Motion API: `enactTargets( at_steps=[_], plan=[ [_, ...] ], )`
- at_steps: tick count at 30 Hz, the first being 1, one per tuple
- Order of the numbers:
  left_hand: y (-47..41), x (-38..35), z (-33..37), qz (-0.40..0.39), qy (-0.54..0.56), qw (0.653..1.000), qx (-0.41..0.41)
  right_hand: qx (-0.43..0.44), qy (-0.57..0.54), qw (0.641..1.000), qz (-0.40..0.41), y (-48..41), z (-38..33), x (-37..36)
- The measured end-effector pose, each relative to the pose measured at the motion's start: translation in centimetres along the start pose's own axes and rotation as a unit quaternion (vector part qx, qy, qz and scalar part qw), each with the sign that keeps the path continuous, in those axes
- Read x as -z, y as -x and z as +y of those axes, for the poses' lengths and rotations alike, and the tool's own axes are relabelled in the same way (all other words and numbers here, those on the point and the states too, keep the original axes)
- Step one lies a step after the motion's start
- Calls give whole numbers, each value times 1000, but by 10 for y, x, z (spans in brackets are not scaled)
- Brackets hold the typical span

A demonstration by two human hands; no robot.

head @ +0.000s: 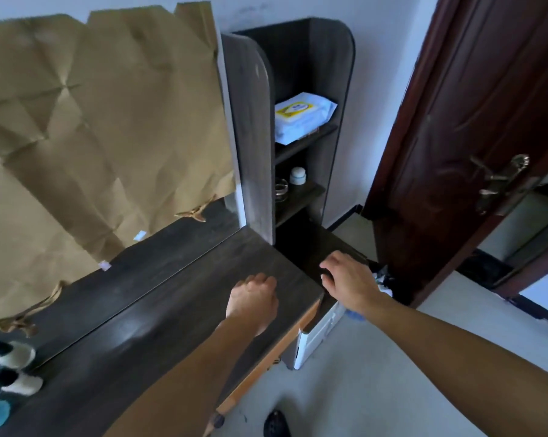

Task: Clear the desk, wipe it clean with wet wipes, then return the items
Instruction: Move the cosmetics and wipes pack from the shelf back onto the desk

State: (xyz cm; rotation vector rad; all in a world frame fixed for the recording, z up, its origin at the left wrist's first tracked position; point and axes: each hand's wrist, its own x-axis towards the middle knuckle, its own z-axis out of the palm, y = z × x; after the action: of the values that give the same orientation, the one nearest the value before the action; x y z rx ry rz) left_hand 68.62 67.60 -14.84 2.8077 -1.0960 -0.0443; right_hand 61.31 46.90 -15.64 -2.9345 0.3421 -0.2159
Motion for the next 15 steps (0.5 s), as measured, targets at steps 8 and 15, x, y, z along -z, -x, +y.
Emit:
enactTargets(
  at_steps=[8,15],
  plan=[
    [-125,-9,30,-26,30,999,-22,-22,-5,1000,-13,-66,76,-3],
    [-219,-11,40,-62,29,998,-1,-36,-31,999,-26,-119,127,-4]
  ],
)
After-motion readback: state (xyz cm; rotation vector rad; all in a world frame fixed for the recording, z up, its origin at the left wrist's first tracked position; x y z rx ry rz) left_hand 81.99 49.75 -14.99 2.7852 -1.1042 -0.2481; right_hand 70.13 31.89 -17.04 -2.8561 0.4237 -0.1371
